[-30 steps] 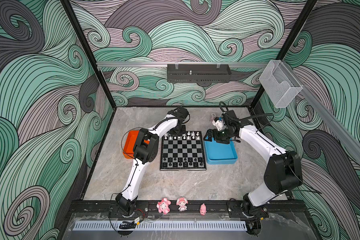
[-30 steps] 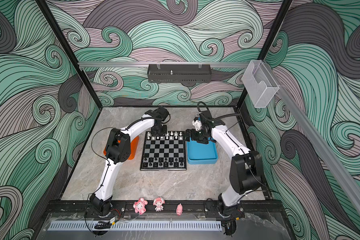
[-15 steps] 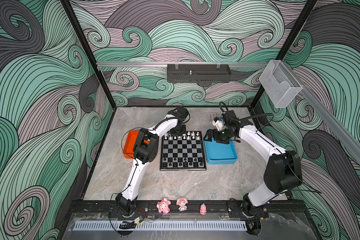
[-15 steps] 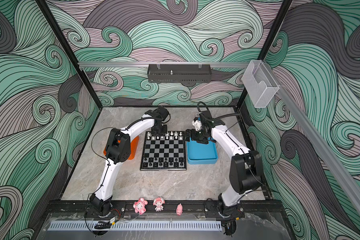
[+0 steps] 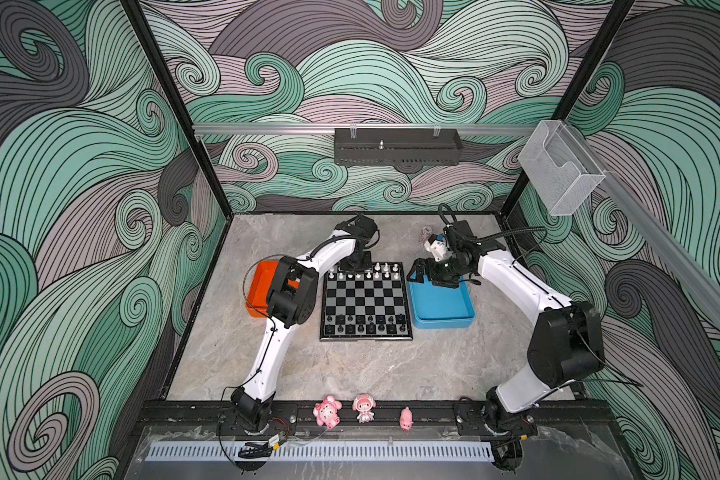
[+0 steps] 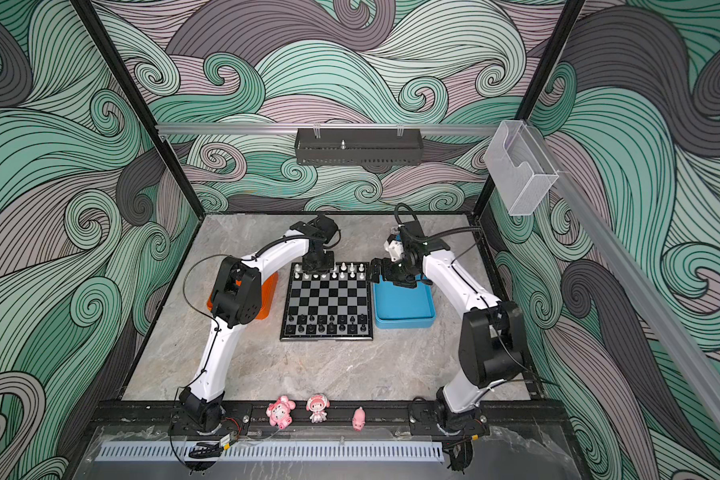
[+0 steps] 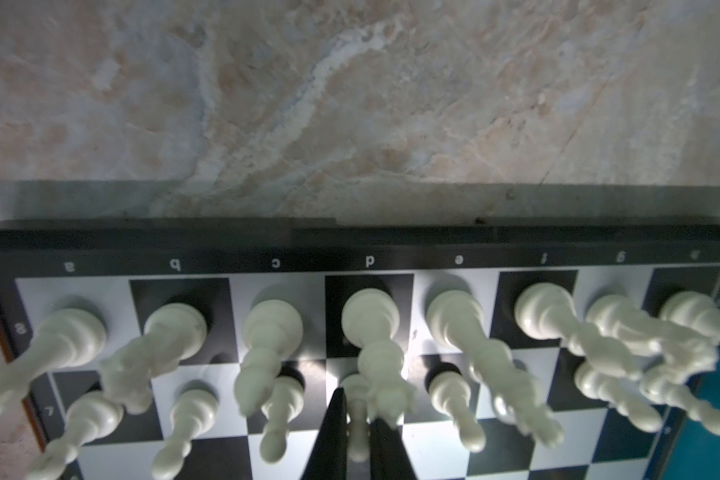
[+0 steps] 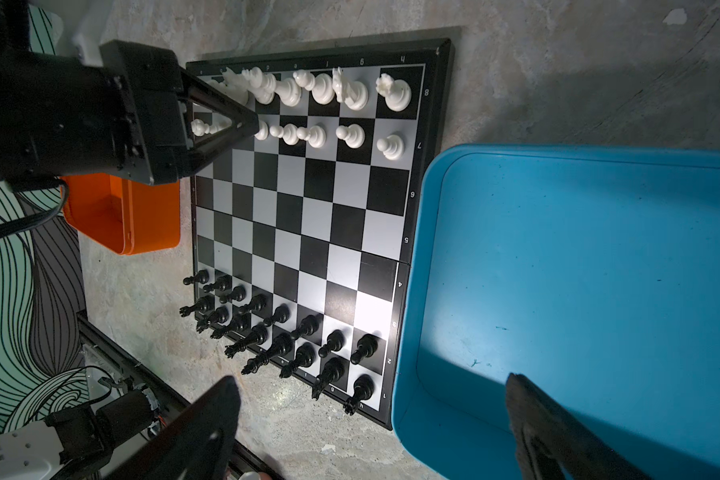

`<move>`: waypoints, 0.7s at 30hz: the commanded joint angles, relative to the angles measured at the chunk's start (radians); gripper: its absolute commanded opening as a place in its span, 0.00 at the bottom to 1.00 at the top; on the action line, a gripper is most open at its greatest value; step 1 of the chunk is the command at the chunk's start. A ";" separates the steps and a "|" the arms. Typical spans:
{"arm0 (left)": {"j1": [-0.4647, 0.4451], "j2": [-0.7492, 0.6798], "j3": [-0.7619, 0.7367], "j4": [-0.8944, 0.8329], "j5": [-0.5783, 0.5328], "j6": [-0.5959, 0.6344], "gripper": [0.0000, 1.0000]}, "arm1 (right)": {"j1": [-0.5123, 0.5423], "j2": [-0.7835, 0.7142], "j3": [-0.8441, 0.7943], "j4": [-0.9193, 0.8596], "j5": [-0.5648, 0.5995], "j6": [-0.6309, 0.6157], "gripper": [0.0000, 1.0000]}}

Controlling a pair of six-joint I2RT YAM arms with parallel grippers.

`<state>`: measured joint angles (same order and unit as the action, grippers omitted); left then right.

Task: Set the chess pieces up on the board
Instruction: 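Lower the white pawn onto the last empty square in the second-farthest row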

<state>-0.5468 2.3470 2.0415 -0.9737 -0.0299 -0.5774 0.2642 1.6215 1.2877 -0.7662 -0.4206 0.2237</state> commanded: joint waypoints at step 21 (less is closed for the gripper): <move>-0.012 -0.010 -0.017 -0.003 0.016 -0.015 0.14 | -0.006 0.008 -0.010 -0.002 -0.006 -0.006 0.99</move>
<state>-0.5468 2.3470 2.0388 -0.9672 -0.0277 -0.5774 0.2642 1.6215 1.2877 -0.7658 -0.4206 0.2237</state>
